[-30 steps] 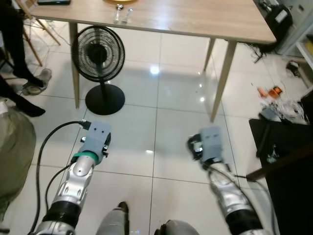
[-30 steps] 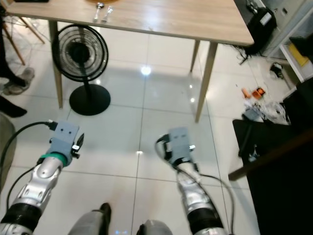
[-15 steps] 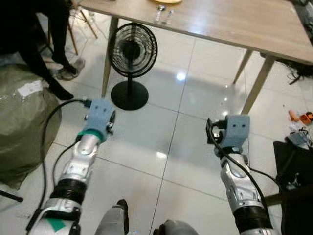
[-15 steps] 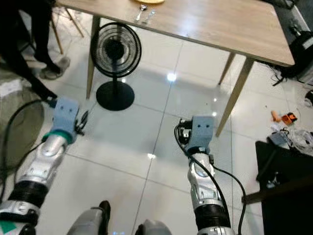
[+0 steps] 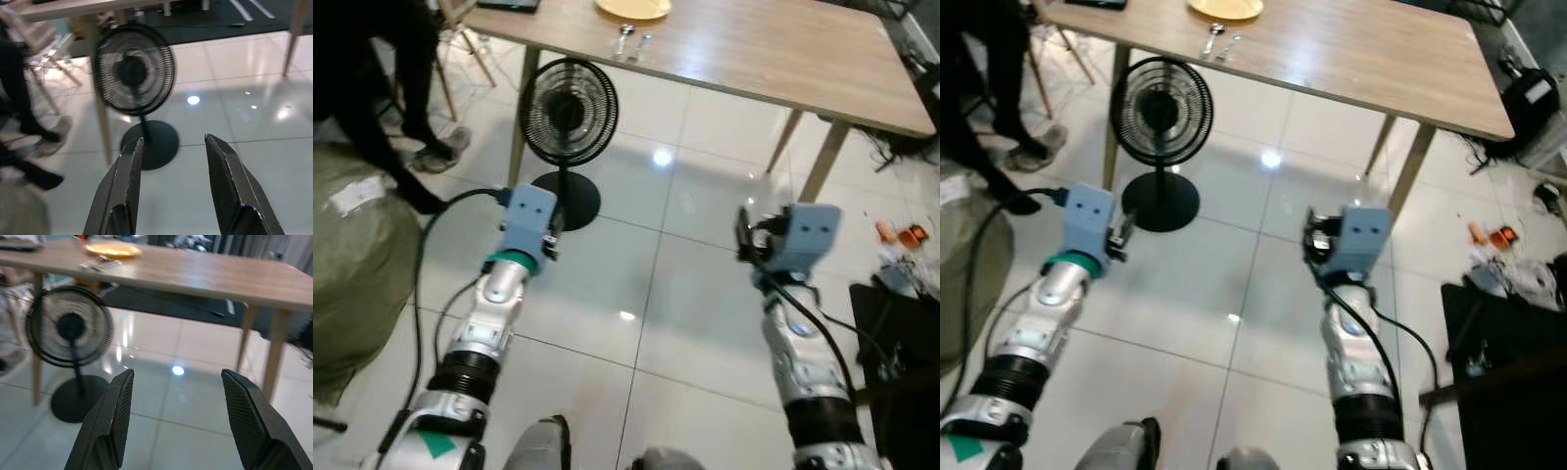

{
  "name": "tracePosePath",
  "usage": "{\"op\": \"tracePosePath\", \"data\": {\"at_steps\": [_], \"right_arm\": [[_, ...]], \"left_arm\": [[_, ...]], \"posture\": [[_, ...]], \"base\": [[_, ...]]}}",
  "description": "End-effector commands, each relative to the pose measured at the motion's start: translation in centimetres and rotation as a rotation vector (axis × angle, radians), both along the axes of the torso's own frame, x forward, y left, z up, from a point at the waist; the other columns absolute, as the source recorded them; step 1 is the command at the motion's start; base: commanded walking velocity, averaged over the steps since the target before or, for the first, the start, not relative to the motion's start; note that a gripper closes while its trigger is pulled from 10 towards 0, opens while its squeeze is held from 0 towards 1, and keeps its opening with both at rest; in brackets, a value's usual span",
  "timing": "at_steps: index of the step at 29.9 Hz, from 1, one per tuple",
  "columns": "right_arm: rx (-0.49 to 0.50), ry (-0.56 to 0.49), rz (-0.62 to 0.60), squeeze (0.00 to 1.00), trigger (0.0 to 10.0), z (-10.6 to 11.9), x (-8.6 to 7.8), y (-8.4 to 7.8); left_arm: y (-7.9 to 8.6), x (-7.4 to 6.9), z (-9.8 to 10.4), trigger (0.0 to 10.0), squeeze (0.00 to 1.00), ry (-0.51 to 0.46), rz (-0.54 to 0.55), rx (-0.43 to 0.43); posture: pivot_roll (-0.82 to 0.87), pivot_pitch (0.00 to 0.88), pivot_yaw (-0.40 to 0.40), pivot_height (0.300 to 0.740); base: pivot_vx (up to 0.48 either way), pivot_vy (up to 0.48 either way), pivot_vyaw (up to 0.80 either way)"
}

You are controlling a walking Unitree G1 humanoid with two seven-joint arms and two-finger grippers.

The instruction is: Setting the table

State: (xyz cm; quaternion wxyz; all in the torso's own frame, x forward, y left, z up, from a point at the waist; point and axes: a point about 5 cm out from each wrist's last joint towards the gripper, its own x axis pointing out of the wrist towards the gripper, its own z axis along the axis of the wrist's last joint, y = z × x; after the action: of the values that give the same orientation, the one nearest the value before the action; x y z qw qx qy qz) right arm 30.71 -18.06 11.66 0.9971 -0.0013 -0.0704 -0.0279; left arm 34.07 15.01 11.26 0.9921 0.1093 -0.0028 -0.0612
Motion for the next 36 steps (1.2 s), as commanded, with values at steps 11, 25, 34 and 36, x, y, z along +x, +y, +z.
{"op": "tracePosePath", "data": {"at_steps": [11,25,34,36], "right_arm": [[0.031,-0.003,-0.012,0.00,10.0,0.5,0.2,-0.2],[-0.111,-0.026,-0.037,0.00,10.0,2.3,0.9,-0.3],[-0.082,0.004,-0.050,0.00,10.0,2.2,0.9,-1.1],[-0.082,0.005,-0.052,0.00,10.0,2.2,0.9,-1.1]], "left_arm": [[-0.8,0.0,1.4,10.0,0.00,-0.057,-0.030,0.001],[-1.0,-0.1,5.6,10.0,0.00,-0.183,-0.076,-0.022],[-1.3,-0.2,5.8,10.0,0.00,-0.180,-0.085,-0.020],[-1.3,-0.3,5.8,10.0,0.00,-0.177,-0.086,-0.021]], "posture": [[0.02,0.009,-0.039,0.740],[0.04,0.020,-0.049,0.740],[0.03,0.022,-0.054,0.740],[0.03,0.022,-0.054,0.740]], "base": [[0.475,0.000,0.00],[0.472,0.000,0.00],[0.472,0.000,-0.36],[0.472,0.000,-0.80]]}}
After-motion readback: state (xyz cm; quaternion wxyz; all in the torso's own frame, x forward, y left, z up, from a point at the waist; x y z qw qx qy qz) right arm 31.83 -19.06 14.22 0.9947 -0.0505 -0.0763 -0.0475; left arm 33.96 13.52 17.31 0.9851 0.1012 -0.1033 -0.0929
